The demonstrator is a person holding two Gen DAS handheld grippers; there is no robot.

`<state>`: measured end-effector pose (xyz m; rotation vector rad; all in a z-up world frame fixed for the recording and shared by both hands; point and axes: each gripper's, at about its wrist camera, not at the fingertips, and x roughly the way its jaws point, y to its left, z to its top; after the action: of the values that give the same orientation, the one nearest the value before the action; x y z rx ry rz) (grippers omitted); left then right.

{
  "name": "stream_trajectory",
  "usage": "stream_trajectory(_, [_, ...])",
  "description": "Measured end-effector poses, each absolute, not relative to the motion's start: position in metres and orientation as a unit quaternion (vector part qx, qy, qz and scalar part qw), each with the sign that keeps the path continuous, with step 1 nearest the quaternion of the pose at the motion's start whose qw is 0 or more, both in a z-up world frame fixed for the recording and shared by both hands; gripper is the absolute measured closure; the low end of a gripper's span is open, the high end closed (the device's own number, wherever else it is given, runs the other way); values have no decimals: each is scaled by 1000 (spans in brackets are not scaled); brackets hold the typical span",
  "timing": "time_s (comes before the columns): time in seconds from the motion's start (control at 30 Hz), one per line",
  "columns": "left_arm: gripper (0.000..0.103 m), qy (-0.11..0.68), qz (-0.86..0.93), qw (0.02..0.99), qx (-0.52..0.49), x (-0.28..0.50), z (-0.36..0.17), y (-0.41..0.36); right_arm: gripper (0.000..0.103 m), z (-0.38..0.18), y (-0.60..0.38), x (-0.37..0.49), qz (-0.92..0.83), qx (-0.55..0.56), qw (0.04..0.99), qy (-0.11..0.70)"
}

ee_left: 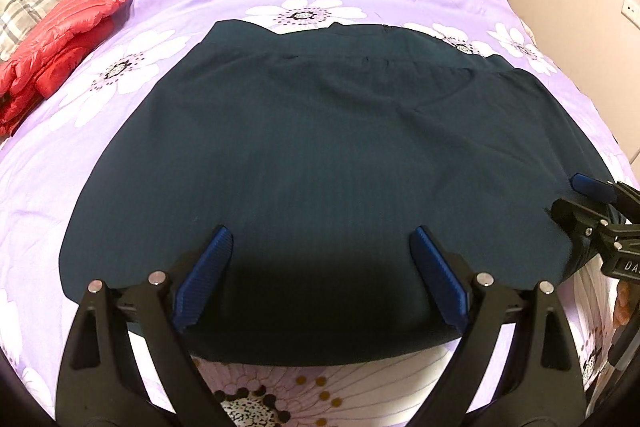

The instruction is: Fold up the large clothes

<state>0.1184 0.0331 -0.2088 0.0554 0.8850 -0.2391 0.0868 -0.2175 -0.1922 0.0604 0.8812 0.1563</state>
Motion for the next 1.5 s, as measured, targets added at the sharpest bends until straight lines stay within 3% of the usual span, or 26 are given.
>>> stream_trajectory(0.47, [10, 426, -94, 899, 19, 109, -207, 53, 20, -185, -258, 67, 53, 89, 902, 419])
stream_trajectory(0.67, [4, 440, -79, 894, -12, 113, -213, 72, 20, -195, -281, 56, 38, 122, 895, 428])
stream_trajectory(1.5, [3, 447, -45, 892, -47, 111, -218, 110, 20, -195, -305, 46, 16, 140, 895, 423])
